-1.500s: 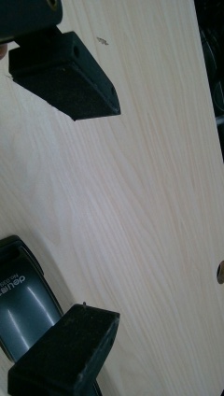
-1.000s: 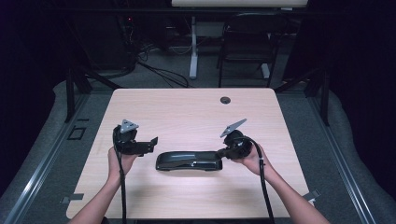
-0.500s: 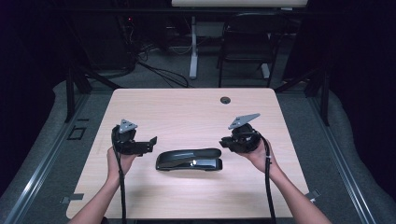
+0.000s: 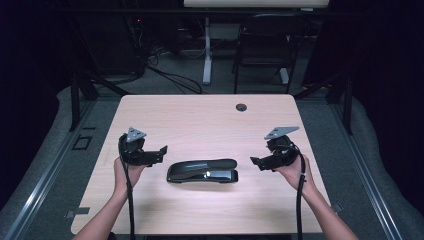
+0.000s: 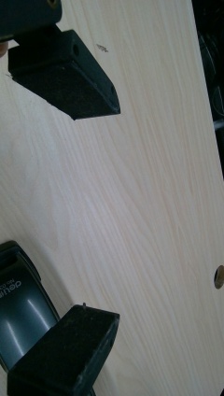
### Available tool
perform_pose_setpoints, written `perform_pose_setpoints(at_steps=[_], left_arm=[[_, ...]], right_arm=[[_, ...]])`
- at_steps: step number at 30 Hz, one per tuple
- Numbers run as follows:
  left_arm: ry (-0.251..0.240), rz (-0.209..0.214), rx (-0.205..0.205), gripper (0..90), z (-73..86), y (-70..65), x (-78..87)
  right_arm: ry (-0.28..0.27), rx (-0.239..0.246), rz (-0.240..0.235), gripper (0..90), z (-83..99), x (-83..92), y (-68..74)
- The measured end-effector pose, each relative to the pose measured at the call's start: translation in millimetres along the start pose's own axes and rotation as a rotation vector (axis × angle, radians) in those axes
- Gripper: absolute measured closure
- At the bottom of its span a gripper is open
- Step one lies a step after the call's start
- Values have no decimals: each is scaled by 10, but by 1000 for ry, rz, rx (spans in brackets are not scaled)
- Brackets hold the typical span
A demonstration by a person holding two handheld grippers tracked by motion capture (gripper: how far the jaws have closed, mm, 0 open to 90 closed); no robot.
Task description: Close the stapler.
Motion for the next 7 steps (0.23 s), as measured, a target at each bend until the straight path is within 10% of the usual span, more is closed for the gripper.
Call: perform_pose_setpoints(at_steps=[7], left_arm=[[-1,-12,7,28,-16,50,-33]], right_arm=[[85,-62,-10,33,371,-56,-96]])
Point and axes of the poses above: each handheld gripper's, and its own axes: x roughly backward along the jaws, z roughly out of its underside, y roughly to its left, the point moved 8 cm from there along -x, roughly forward along the jaws, and after that the axes turned 14 degrees about x, right-handed, at the moved point
